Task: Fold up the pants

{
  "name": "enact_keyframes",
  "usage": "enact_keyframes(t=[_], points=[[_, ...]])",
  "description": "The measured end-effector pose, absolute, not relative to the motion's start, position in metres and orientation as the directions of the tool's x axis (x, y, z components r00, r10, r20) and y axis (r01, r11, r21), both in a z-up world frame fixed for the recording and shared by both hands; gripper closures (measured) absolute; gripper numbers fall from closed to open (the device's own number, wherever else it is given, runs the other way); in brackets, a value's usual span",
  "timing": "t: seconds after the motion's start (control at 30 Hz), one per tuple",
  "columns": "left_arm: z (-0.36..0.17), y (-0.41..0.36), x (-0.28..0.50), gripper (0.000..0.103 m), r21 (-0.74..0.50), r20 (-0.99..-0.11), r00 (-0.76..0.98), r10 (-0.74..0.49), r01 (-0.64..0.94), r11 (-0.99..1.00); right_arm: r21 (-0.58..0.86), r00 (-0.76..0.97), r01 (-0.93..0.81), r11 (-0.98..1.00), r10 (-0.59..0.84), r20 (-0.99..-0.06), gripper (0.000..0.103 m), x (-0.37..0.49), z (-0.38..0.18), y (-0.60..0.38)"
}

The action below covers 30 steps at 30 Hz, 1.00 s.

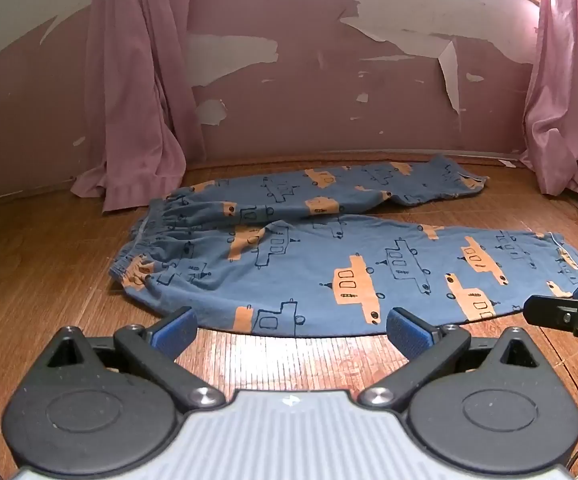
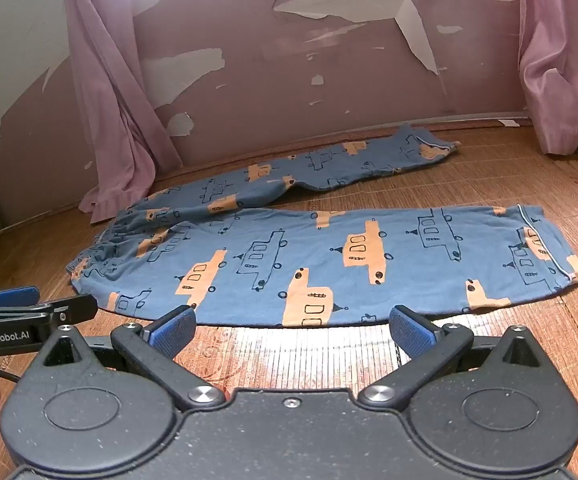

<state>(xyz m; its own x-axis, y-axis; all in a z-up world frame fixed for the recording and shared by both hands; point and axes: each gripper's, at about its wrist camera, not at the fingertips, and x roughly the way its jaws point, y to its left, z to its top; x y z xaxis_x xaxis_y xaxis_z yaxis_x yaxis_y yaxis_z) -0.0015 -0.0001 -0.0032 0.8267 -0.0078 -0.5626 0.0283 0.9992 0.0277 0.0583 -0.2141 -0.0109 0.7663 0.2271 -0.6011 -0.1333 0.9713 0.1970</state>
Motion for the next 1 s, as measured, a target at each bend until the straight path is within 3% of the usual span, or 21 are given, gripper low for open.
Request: enact_keyframes(t=[1.0], points=[[-0.0054, 0.004, 0.0005, 0.0, 0.017, -0.572, 0.82, -0.008, 0.022, 1.0, 0.204, 0.764, -0.129, 0.97, 0.229, -0.603, 0.0, 0.0591, -0.0109, -0.2152]])
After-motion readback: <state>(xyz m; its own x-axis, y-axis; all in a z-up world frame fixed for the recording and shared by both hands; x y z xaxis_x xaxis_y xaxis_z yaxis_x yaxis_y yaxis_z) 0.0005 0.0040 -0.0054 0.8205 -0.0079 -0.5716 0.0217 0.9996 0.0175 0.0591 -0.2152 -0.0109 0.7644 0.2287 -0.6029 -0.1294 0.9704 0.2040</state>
